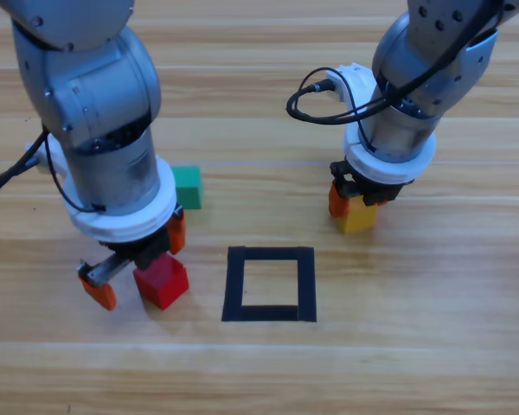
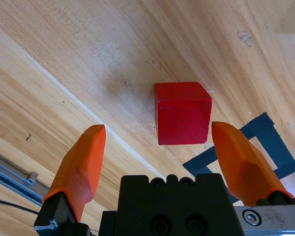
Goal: Stack the blocks in the rectangular block: red at the bottom, yellow in the middle, green on top
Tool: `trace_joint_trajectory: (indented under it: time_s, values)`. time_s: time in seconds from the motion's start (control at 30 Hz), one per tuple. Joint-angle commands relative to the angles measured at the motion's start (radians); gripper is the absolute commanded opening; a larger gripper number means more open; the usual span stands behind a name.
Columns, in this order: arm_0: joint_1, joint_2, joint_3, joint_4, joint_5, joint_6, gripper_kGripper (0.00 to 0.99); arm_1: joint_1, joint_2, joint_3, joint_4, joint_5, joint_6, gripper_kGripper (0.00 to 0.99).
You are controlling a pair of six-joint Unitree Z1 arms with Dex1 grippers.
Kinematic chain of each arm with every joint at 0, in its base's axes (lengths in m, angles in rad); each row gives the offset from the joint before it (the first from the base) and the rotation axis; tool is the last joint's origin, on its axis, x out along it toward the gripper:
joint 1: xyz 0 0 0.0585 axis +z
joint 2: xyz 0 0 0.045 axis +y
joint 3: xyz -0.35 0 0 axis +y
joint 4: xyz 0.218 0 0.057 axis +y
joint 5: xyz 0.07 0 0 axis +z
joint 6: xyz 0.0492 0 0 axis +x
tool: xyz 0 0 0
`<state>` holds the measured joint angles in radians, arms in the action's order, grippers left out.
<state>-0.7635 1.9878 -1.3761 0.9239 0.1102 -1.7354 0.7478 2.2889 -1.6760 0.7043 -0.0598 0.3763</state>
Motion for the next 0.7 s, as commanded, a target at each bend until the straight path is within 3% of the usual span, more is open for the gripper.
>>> trace_joint_trajectory:
  time_s: [0.03,0.2,0.3,0.37,0.5,0.57,0.7]
  values:
    - [0.016,0.059,-0.026,-0.016,0.009,-0.009,0.914,-0.051,0.080,0.016,0.009,0.018,0.001,0.390]
    - [0.016,0.098,-0.050,-0.019,0.008,-0.006,0.905,-0.051,0.040,0.065,-0.016,0.001,0.033,0.215]
    - [0.016,0.115,-0.055,-0.026,0.008,-0.006,0.905,-0.059,-0.022,0.167,-0.124,0.044,0.056,0.190]
    - [0.016,0.123,-0.055,-0.030,0.008,-0.004,0.905,-0.077,-0.080,0.277,-0.246,0.064,0.081,0.192]
    - [0.016,0.135,-0.054,-0.037,0.008,-0.004,0.905,-0.051,-0.279,0.657,-0.720,0.017,0.016,0.192]
    - [0.016,0.140,-0.054,-0.039,0.008,-0.003,0.905,-0.042,-0.304,0.677,-0.726,0.008,0.033,0.192]
    - [0.018,0.146,-0.054,-0.042,0.008,0.005,0.887,-0.031,-0.296,0.618,-0.602,-0.008,0.039,0.190]
